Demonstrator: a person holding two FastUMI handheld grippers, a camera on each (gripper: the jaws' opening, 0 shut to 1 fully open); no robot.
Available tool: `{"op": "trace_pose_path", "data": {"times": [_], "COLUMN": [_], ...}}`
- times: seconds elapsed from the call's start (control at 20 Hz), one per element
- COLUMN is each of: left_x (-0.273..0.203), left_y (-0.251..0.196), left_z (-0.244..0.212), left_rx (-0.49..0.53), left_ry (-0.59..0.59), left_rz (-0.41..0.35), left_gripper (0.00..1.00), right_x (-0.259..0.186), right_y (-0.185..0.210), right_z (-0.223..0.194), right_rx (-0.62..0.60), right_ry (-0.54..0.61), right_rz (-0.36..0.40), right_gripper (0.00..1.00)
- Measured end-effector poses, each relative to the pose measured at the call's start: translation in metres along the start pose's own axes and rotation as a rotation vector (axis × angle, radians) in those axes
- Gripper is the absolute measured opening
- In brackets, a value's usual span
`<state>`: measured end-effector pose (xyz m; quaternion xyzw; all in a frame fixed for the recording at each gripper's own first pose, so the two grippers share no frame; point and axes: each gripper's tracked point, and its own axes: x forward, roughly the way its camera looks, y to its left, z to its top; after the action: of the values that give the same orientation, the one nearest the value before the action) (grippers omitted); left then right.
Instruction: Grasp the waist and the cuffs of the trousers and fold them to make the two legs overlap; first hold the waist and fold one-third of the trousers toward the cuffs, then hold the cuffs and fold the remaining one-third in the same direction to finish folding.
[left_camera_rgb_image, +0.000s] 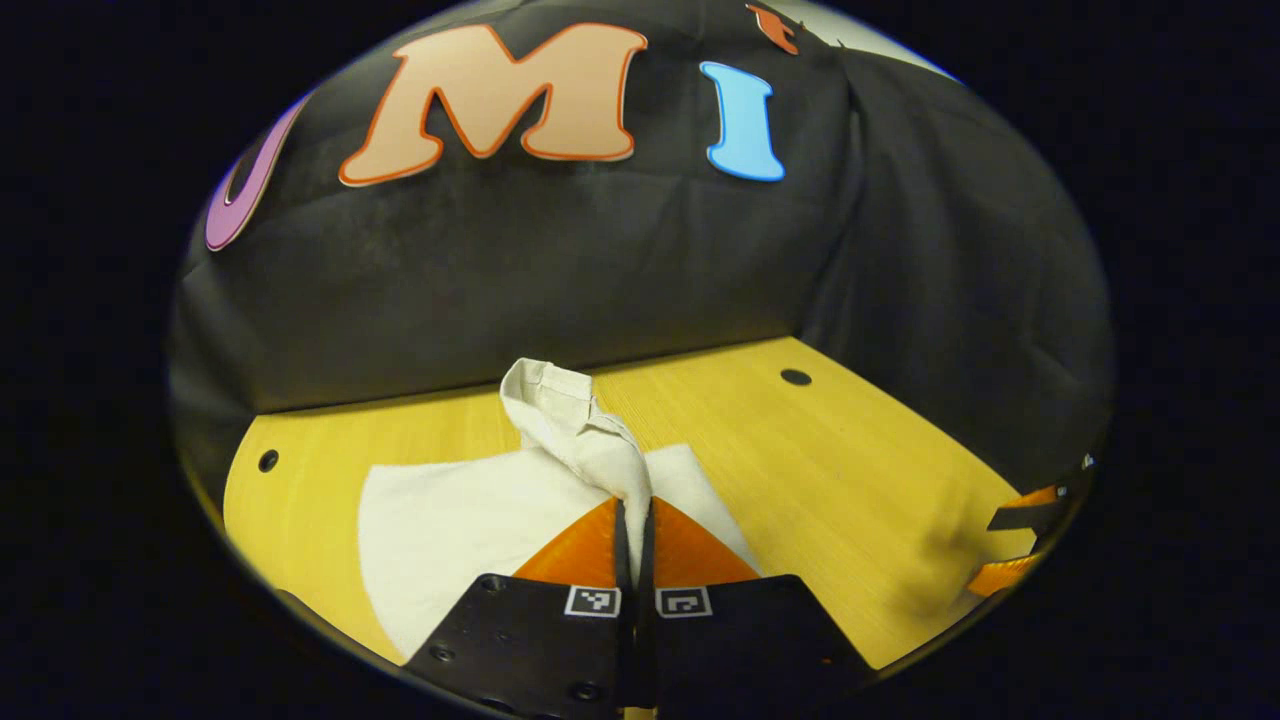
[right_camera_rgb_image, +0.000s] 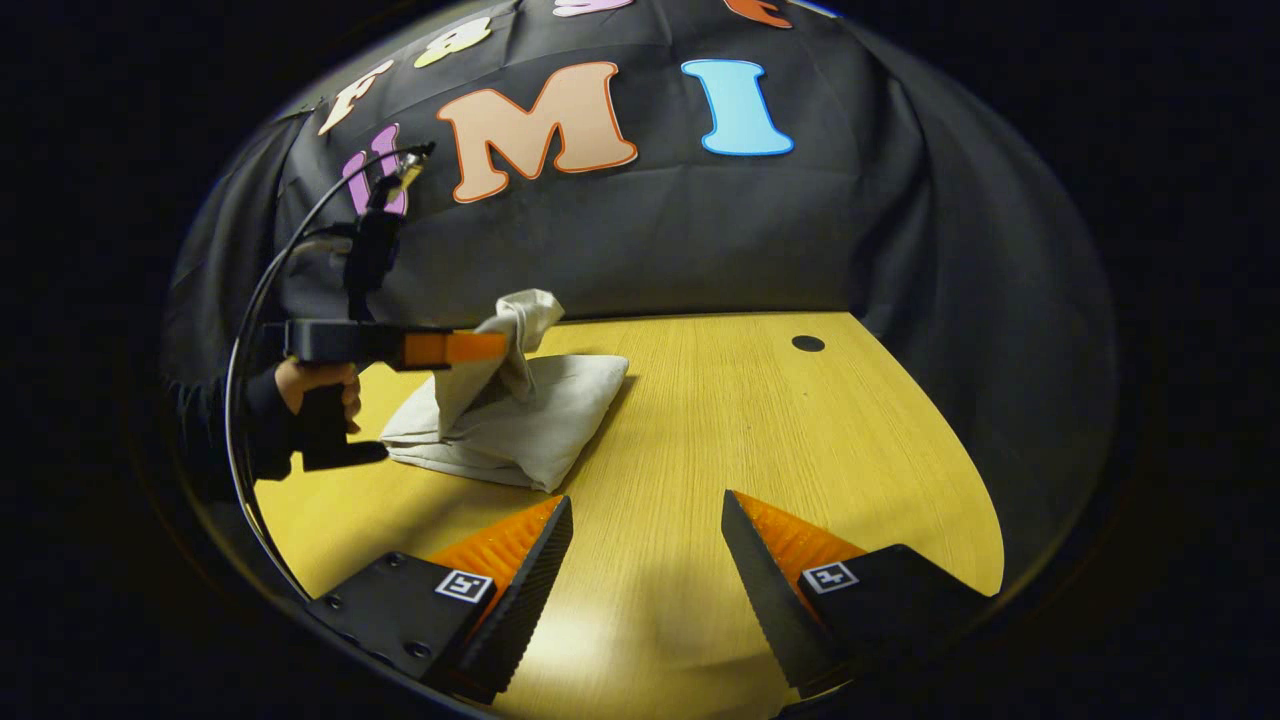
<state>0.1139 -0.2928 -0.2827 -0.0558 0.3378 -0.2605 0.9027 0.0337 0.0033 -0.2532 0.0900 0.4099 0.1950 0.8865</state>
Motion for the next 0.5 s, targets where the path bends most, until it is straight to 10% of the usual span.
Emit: {"op": "trace_pose_path", "data": {"times": [0.25,0.45,0.5], "left_x": [0.0,-0.043,-0.063], "left_y": [-0.011,0.003,0.013], "left_z": [-0.023,0.003,0.016], "left_rx": [0.018,-0.042,-0.047], "left_ry": [0.004,-0.109,-0.15], "left_rz": [0.009,0.071,0.105], "left_gripper": [0.11,0.99,0.94], "right_x": [0.006,0.013,0.012], "right_y": [0.015,0.033,0.037], "right_z": [0.017,0.048,0.058], "right_rx": [-0.013,-0.075,-0.076], "right_ry": [-0.03,-0.123,-0.154], "right_rz": [0.055,0.066,0.058], "right_gripper": [0.97,0.97,0.96]}}
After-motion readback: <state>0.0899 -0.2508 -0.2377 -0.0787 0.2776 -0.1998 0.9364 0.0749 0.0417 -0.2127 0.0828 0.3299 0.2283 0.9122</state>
